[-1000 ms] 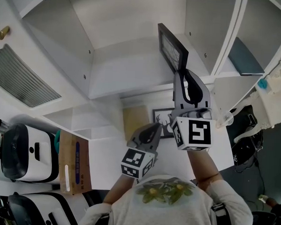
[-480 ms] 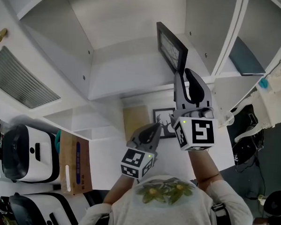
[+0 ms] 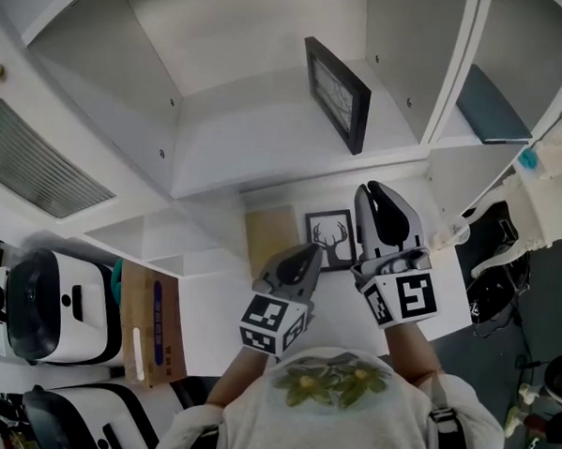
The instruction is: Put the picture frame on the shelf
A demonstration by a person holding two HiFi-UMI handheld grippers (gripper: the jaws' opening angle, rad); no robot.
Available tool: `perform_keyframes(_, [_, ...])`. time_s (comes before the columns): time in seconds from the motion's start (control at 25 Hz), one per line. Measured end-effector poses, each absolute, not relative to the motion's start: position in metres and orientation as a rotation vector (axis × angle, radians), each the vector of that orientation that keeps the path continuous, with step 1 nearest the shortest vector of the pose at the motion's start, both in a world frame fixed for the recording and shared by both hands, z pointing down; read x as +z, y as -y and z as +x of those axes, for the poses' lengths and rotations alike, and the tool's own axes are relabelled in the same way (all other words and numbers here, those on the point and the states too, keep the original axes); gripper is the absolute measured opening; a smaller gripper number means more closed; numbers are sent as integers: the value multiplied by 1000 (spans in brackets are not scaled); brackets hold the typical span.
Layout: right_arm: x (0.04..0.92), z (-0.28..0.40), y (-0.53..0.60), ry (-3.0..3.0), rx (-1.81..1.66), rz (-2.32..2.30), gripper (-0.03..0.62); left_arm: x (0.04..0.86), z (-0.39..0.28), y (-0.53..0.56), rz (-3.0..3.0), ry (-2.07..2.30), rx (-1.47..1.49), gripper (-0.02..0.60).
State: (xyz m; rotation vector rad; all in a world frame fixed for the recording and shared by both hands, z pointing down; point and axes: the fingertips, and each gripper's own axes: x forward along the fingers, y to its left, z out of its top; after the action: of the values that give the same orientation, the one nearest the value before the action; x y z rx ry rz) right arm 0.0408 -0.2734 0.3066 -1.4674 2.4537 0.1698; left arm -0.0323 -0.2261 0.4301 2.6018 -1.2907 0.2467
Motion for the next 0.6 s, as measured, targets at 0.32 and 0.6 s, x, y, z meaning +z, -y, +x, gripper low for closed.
perform_keyframes(0.32, [367,17,255,-2647,40,-1407,35,434,-26,224,2599,1271,266,34])
perform_keyframes(0.6, [398,-1,241,-2804,-46,-1334,31,435,-21,223,2597,1272,280,34])
